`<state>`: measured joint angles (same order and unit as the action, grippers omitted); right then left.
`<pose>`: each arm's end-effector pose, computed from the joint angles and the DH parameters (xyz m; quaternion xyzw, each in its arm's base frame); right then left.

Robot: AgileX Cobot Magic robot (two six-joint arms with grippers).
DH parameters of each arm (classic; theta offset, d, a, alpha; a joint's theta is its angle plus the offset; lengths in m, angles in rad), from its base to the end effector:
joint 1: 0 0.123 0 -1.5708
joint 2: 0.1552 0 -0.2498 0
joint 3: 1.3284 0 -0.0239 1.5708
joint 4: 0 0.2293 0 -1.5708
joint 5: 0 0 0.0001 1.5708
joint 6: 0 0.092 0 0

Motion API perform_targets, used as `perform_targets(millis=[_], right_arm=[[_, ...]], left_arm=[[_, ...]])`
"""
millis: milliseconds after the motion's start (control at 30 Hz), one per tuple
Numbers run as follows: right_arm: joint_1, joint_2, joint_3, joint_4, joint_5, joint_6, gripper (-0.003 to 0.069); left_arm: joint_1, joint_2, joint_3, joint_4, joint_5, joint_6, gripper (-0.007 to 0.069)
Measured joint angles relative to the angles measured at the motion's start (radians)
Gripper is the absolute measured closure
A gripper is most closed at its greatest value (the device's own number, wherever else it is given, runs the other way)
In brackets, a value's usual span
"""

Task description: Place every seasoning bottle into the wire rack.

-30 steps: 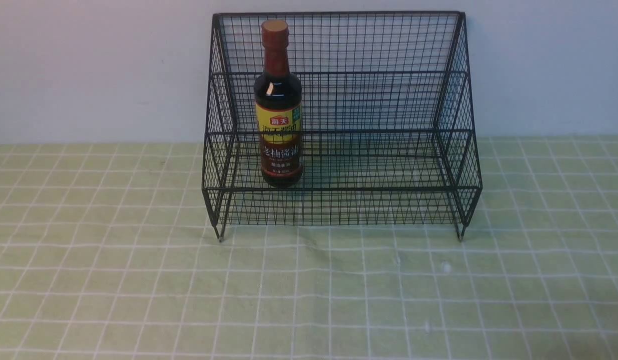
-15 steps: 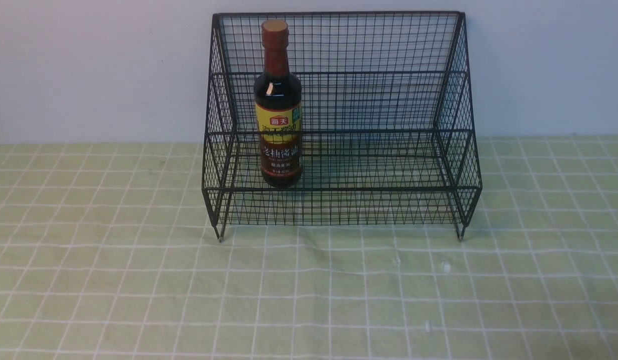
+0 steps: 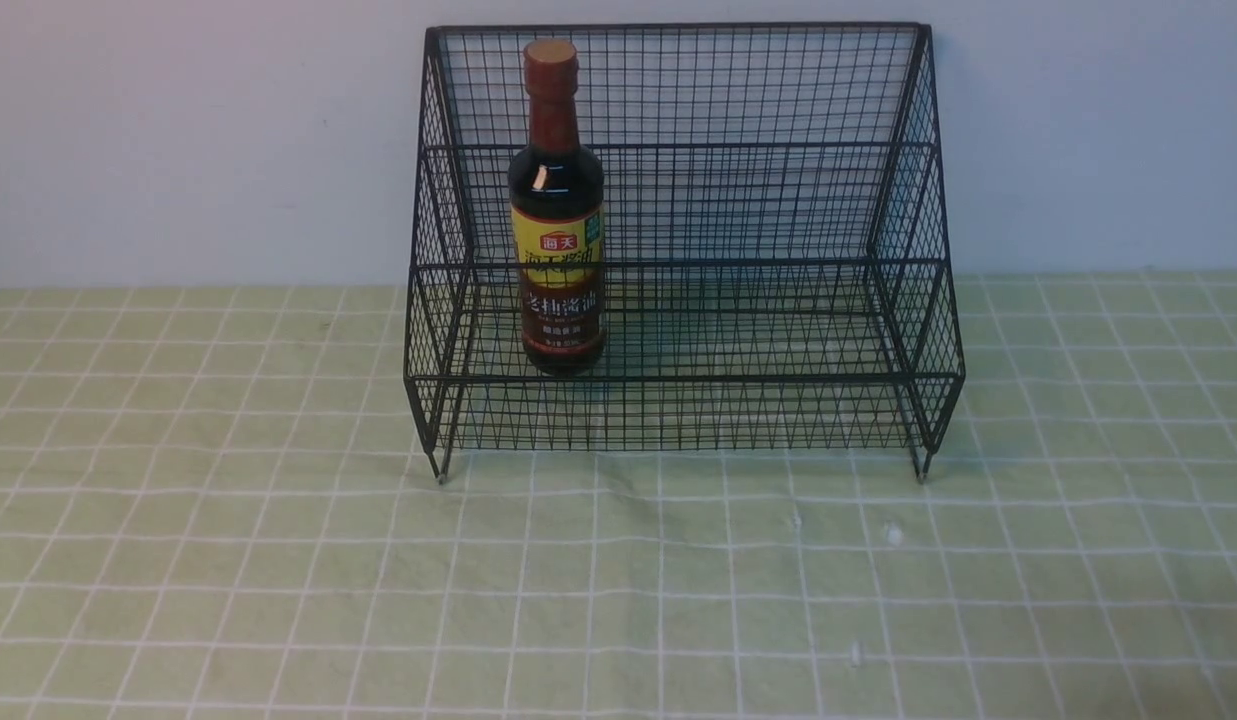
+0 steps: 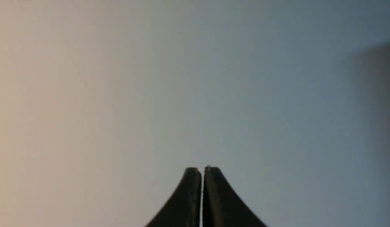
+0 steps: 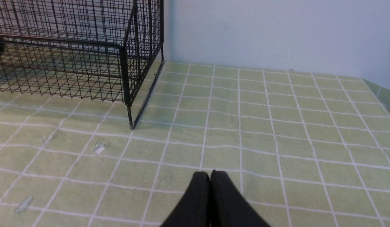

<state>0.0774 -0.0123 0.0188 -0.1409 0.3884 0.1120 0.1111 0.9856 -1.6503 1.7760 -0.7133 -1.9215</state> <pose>0.0672 0.0003 0.1733 -0.0229 0.8056 -0.0040 0.5920 0.1121 -0.0467 0.5627 0.2549 0.4748 -0.1504 0.8288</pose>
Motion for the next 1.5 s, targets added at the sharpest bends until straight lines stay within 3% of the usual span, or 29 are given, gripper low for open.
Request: perform_targets(millis=[100,167,267,467,900,1067,1200,1300,1433,1467,1500], right_arm=[[0.000,0.000,0.000,0.000,0.000,0.000,0.0673],[0.000,0.000,0.000,0.000,0.000,0.000,0.0673],[0.000,0.000,0.000,0.000,0.000,0.000,0.0673],[0.000,0.000,0.000,0.000,0.000,0.000,0.0673],[0.000,0.000,0.000,0.000,0.000,0.000,0.0673],[0.000,0.000,0.000,0.000,0.000,0.000,0.0673],[0.000,0.000,0.000,0.000,0.000,0.000,0.0673],[0.000,0.000,0.000,0.000,0.000,0.000,0.0673],[0.000,0.000,0.000,0.000,0.000,0.000,0.0673],[0.000,0.000,0.000,0.000,0.000,0.000,0.0673],[0.000,0.000,0.000,0.000,0.000,0.000,0.0673]], left_arm=[[-0.090,-0.005,0.007,0.001,0.132,0.073,0.0631],[-0.184,-0.009,0.025,0.000,0.297,0.185,0.0631],[-0.237,-0.009,0.063,-0.003,0.481,0.248,0.0631],[-0.252,-0.009,0.139,-0.083,0.770,0.127,0.0631],[-0.252,-0.066,0.143,-0.096,0.685,-0.139,0.0631],[-0.252,-0.095,0.143,-0.116,0.629,-0.094,0.0631],[-0.252,-0.127,0.149,-0.272,0.604,0.215,0.0631],[-0.252,-0.147,0.154,-0.466,0.615,0.508,0.0631],[-0.252,-0.177,0.192,-0.900,0.751,1.046,0.0631],[-0.252,-0.182,0.200,-0.995,0.785,1.155,0.0631],[-0.252,-0.184,0.203,-1.019,0.808,1.182,0.0631]])
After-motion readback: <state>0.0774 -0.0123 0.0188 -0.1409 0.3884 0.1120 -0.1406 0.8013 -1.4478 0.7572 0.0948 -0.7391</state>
